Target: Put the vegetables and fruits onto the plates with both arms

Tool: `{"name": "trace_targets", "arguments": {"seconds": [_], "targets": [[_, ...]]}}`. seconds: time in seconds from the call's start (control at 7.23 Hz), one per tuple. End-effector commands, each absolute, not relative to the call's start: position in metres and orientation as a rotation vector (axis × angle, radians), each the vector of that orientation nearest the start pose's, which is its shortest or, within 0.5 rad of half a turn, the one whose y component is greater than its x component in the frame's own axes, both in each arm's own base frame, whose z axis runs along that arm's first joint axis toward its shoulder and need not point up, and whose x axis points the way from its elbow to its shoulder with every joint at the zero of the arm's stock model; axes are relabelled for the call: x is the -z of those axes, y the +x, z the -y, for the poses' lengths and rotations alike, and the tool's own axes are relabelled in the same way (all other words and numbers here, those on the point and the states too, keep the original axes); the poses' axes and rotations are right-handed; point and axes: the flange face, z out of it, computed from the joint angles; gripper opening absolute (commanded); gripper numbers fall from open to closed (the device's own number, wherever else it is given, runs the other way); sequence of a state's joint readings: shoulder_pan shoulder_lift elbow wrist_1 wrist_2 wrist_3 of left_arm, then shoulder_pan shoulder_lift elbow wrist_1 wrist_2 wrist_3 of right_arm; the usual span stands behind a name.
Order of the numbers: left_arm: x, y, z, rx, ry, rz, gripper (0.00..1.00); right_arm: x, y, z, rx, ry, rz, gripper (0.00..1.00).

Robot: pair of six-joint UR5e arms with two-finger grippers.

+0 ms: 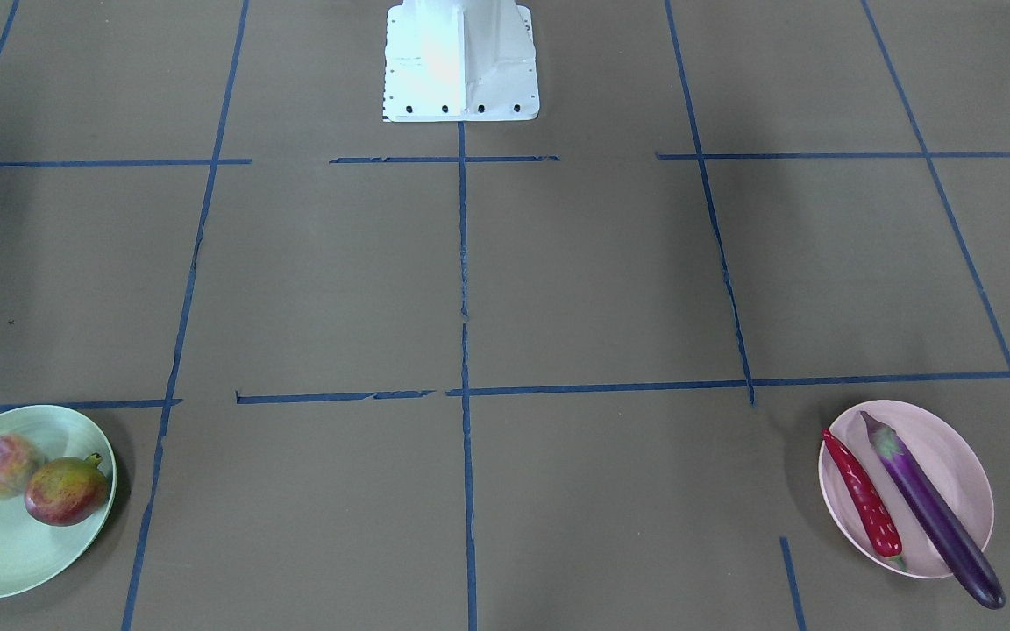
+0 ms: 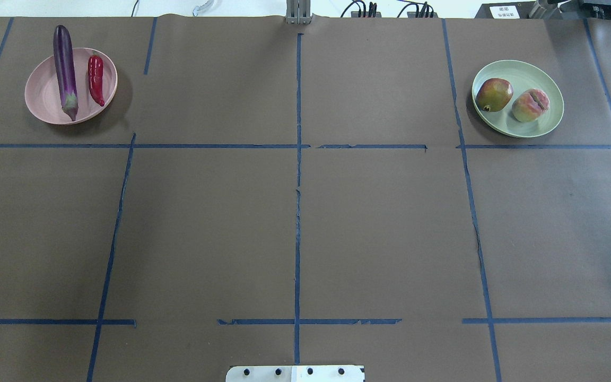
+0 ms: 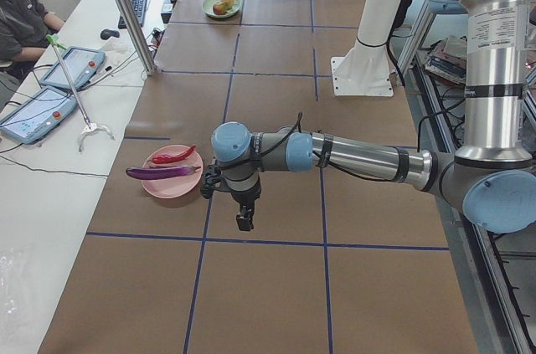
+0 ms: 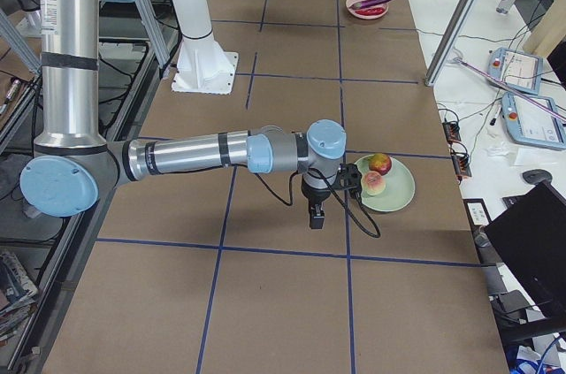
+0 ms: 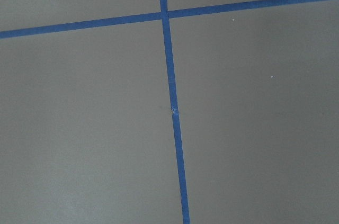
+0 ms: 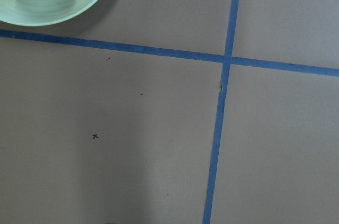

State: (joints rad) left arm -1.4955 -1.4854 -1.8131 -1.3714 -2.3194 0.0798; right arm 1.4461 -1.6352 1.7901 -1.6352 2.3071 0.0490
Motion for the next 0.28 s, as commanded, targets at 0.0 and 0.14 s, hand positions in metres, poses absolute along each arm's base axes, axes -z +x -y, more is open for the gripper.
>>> {"name": "trace_targets", "arguments": {"seconds": [0.0,0.14], "targets": [[-0.6020,-0.0310,0.4511,-0.133,-0.040,-0.749,1.00,-0.5906,0.0074,0.4708,0.106,0.022,0.741,1.00],[-0.6013,-0.0310,0.4518,-0.134,-0.038,-0.749,1.00,-0.5906,0.0081,0.4707,0.106,0.023,0.741,1.00]]}}
